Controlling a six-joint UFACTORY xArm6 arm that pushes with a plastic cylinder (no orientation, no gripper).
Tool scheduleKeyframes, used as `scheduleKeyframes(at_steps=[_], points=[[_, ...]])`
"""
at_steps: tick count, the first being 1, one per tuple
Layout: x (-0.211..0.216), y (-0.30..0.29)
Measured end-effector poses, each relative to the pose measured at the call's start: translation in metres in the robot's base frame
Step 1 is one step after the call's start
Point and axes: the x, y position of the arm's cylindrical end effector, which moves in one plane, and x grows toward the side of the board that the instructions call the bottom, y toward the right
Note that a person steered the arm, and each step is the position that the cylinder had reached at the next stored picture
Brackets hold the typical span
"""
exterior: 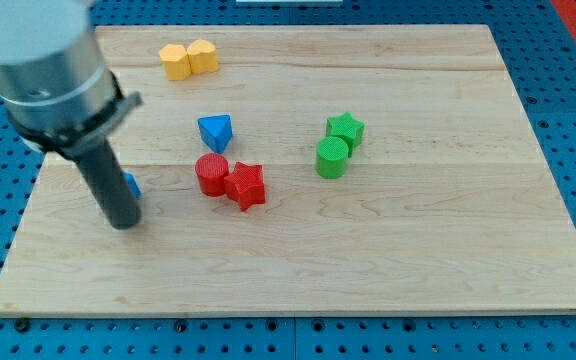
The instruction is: Slide the blue cube to the blue triangle
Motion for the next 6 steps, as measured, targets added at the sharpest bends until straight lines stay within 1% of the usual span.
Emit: scheduleKeyframes(at_steps=[1,2,3,4,5,6], points=[[-0.046,0.027],[-0.06,0.04],[0.009,0.044],[-0.006,-0.025],[-0.067,-0.05],[-0.085,-0.038]])
